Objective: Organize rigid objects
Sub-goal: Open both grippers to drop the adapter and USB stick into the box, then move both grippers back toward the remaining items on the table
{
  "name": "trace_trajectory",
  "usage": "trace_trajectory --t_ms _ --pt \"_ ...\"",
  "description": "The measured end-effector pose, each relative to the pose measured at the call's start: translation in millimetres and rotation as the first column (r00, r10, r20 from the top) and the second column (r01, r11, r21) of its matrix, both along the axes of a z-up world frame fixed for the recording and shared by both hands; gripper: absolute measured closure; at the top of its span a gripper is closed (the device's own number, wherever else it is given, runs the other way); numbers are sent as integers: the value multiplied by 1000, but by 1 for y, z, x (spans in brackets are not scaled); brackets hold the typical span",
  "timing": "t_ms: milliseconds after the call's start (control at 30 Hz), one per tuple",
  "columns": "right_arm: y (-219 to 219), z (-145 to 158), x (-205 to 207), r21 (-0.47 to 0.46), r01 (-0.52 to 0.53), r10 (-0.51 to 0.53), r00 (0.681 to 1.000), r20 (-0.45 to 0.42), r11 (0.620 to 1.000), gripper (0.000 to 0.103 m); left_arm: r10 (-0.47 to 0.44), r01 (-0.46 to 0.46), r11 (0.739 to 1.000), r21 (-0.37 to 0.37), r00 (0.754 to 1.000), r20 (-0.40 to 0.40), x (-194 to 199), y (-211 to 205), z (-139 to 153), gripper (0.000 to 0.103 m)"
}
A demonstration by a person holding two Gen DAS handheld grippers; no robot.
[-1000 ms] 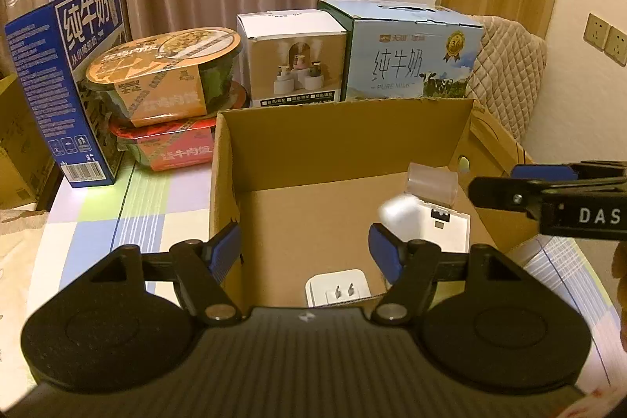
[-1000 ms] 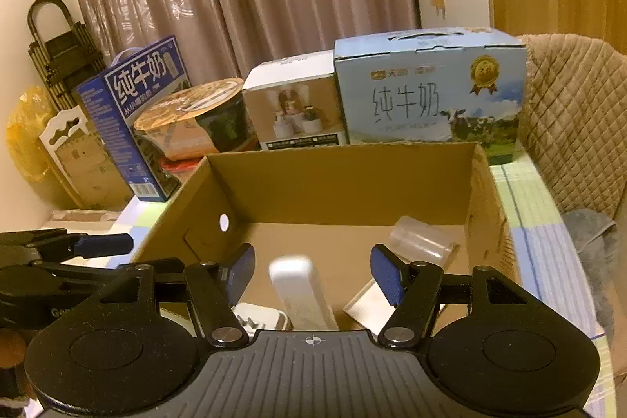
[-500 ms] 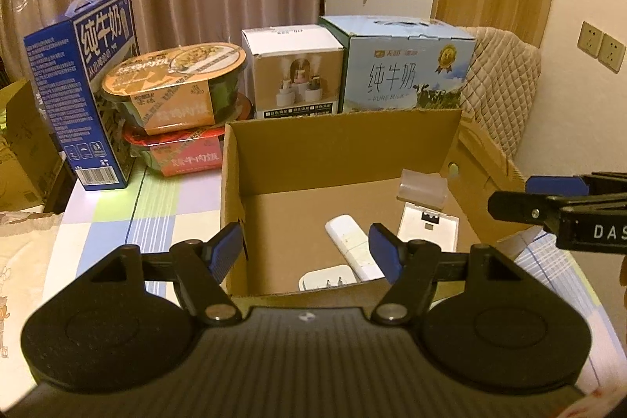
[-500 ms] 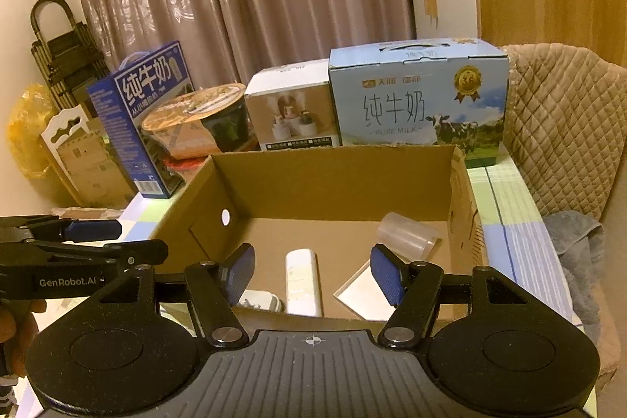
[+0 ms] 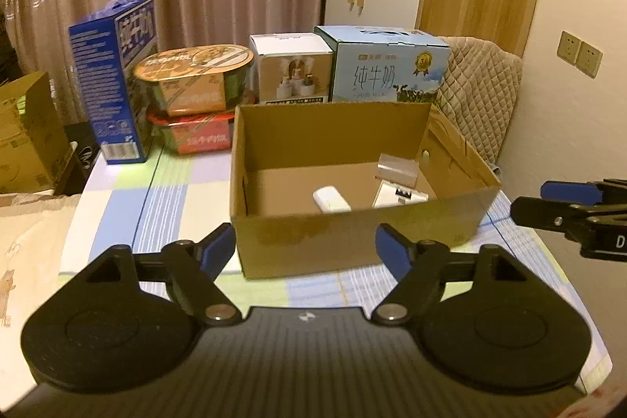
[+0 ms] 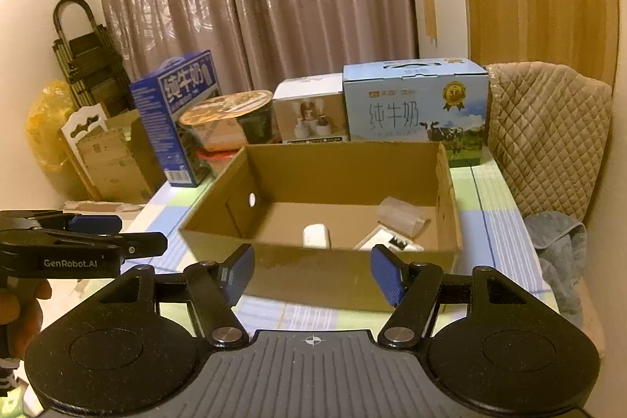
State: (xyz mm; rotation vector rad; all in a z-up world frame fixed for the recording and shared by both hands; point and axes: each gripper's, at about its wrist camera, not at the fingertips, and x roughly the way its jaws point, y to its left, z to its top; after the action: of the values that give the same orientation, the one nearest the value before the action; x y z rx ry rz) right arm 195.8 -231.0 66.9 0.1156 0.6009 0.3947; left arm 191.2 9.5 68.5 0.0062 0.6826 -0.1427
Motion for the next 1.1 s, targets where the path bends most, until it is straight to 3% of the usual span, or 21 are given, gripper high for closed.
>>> trace_trajectory --t_ms 333,667,1100 --pt "-9 -15 -70 -19 9 -8 1000 18 1000 38 39 -39 999 14 999 16 -61 7 -7 10" --pt "-21 -44 -112 -24 59 -60 997 -39 998 35 64 -64 998 23 998 3 -102 1 -37 2" --pt "-35 -94 -101 -105 41 -51 994 -94 994 34 66 -65 997 28 997 -36 -104 -1 -97 1"
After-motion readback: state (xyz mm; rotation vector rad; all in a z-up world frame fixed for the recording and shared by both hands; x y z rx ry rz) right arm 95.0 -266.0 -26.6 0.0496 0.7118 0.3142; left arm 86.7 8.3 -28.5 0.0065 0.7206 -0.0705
